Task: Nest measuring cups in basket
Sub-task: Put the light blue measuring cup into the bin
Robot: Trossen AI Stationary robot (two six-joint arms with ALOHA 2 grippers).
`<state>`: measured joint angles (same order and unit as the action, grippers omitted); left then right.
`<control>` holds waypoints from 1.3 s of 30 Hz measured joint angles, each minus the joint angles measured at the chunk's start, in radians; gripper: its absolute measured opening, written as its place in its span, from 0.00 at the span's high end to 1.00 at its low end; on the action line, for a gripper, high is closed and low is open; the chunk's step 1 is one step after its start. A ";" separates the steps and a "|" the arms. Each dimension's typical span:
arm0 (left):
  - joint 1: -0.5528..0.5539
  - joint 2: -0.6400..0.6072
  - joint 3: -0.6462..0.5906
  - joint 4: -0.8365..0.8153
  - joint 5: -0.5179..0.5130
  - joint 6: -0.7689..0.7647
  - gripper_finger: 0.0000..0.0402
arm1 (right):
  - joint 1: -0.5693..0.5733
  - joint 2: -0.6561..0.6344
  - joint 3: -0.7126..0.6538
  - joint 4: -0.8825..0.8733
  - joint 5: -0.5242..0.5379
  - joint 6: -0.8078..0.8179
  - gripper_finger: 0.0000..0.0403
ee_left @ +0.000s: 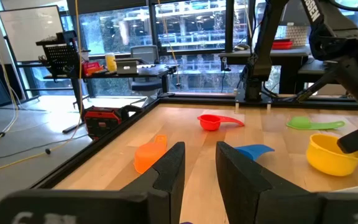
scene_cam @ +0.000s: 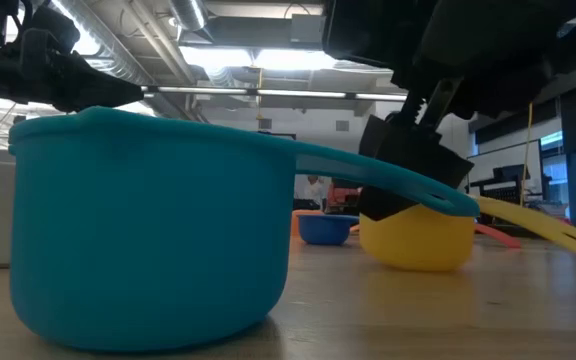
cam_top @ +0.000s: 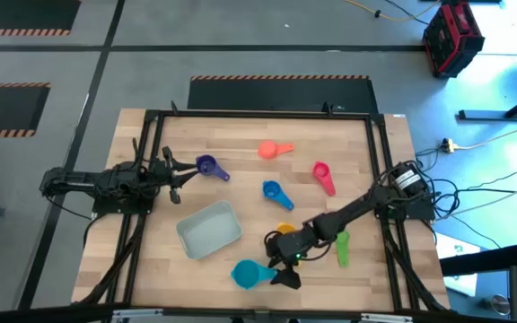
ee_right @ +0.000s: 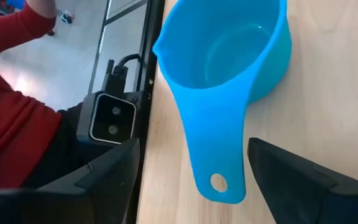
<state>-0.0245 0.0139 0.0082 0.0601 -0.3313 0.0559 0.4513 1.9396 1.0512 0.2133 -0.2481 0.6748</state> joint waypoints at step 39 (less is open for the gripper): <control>0.000 0.000 0.000 0.000 0.000 0.000 0.79 | 0.005 0.025 0.000 0.007 0.041 -0.030 0.54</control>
<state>-0.0242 0.0139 0.0082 0.0601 -0.3313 0.0563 0.4561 1.9648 1.0515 0.2207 -0.2070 0.6445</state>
